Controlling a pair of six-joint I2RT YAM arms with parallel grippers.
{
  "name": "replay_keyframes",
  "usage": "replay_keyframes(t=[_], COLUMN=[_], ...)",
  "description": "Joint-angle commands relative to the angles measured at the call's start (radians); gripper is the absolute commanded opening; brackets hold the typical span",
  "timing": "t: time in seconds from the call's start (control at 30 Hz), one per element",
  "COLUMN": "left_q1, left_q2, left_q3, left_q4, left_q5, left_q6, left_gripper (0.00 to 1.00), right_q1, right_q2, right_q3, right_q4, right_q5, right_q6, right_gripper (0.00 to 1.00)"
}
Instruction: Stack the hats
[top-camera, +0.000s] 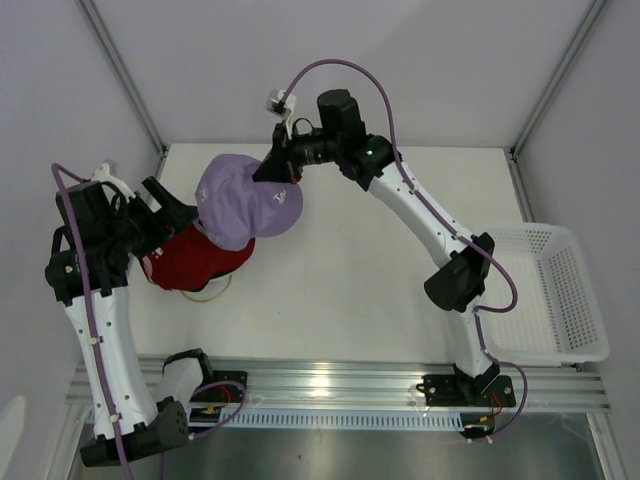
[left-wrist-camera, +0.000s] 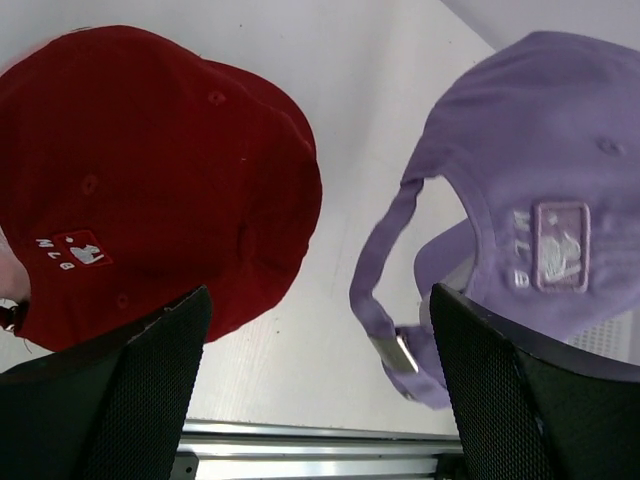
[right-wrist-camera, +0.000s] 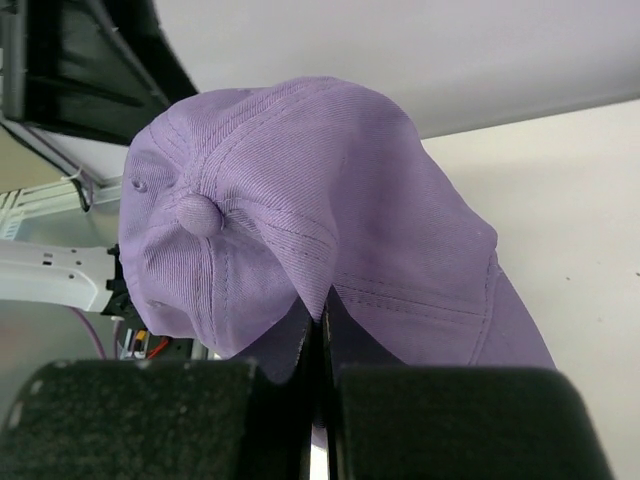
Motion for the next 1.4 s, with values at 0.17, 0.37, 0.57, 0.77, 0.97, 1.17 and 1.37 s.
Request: replay_keyframes(t=[0.17, 0.37, 0.57, 0.77, 0.97, 1.17, 1.37], left_q1=[0.014, 0.014, 0.014, 0.014, 0.014, 0.015, 0.021], left_q2=[0.045, 0.038, 0.016, 0.013, -0.008, -0.011, 0.030], left_q3=[0.081, 0.026, 0.032, -0.005, -0.067, 0.024, 0.132], left_q4=[0.036, 0.056, 0.019, 0.019, 0.045, 0.035, -0.034], left_q5=[-0.044, 0.085, 0.163, 0.186, 0.187, 0.026, -0.192], left_q6=[0.018, 0.019, 0.068, 0.076, 0.061, 0.039, 0.058], left_gripper=[0.91, 0.87, 0.87, 0.87, 0.80, 0.27, 0.01], right_q1=[0.014, 0.027, 0.032, 0.043, 0.044, 0.060, 0.072], right_q2=[-0.092, -0.109, -0.072, -0.047, -0.049, -0.044, 0.041], right_q3=[-0.039, -0.062, -0.018, 0.021, 0.022, 0.025, 0.044], right_q4=[0.065, 0.147, 0.218, 0.207, 0.217, 0.185, 0.163], right_q5=[-0.096, -0.104, -0.116, -0.095, -0.074, -0.036, 0.002], right_q6=[-0.031, -0.003, 0.065, 0.066, 0.071, 0.034, 0.015], right_gripper=[0.00, 0.00, 0.00, 0.00, 0.00, 0.00, 0.02])
